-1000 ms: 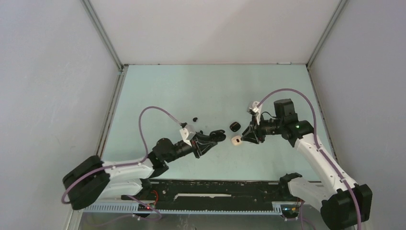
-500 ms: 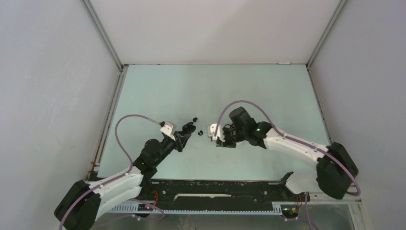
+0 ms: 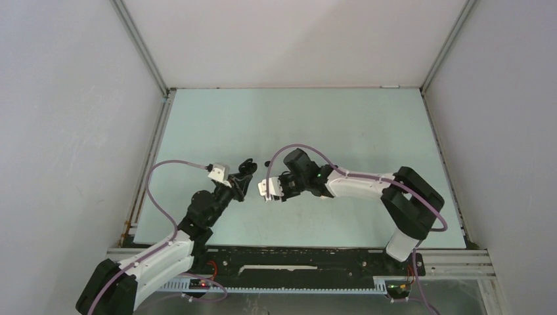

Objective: Insert the wireless bluetooth earbuds into the charging case
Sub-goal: Pick up the left earbud from the center of the board.

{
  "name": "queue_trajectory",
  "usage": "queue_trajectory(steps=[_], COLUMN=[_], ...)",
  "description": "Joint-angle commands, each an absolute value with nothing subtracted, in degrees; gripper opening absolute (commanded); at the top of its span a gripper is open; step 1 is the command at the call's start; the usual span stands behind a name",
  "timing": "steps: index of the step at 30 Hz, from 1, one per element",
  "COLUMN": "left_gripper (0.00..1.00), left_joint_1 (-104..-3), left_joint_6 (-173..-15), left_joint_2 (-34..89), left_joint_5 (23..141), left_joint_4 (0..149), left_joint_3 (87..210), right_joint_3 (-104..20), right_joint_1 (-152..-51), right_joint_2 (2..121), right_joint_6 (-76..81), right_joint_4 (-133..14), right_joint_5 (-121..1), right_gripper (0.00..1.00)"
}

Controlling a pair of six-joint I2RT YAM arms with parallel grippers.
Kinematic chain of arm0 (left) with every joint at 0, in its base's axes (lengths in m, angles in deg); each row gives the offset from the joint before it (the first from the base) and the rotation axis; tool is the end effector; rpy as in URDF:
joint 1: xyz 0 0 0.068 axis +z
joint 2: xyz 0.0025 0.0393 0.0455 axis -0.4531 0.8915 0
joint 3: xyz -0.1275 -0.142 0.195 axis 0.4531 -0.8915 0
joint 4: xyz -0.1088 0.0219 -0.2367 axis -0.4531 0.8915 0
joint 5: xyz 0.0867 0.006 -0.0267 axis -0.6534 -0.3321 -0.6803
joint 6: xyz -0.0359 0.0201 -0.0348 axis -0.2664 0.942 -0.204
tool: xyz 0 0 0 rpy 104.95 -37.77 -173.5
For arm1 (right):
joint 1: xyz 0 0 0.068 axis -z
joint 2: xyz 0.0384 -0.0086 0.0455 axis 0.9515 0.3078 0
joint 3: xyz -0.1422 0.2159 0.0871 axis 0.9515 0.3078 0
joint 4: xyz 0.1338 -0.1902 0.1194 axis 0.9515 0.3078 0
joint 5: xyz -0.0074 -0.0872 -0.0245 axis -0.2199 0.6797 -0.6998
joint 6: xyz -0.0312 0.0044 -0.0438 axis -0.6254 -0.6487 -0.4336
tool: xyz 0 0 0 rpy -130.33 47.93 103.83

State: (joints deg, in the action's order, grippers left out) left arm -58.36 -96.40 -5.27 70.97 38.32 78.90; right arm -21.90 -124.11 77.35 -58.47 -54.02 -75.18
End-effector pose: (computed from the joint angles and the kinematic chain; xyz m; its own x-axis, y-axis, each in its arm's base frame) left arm 0.1383 -0.0825 0.1782 -0.1314 -0.1960 -0.9718 0.4598 0.8564 -0.2349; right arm 0.2031 0.2824 0.1823 0.4539 -0.6321 -0.6280 -0.8870 -0.2534 -0.3860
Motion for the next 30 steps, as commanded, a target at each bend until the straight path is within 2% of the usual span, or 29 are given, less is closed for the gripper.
queue_trajectory(steps=[1,20,27,30], left_gripper=[0.0,0.0,0.0,0.0], left_joint_1=[-57.58,-57.35,-57.22,-57.17], left_joint_6=[-97.66,-97.89,-97.77,-97.69], left_joint_2=[-5.12,-2.74,-1.83,-1.52], left_joint_5=[69.6,70.59,70.59,70.85], left_joint_4=[37.18,36.92,36.92,36.92], left_joint_3=[77.99,79.14,79.49,79.73], right_joint_3=[-26.45,-34.73,-36.2,-36.15], right_joint_1=[-123.98,-120.79,-120.41,-120.33], right_joint_2=[81.06,91.31,91.91,90.91], right_joint_6=[-62.35,-66.29,-67.22,-67.04], right_joint_4=[-57.26,-52.0,-49.27,-48.7], right_joint_5=[-73.85,-75.57,-76.48,-76.79], right_gripper=[0.25,0.24,0.23,0.26])
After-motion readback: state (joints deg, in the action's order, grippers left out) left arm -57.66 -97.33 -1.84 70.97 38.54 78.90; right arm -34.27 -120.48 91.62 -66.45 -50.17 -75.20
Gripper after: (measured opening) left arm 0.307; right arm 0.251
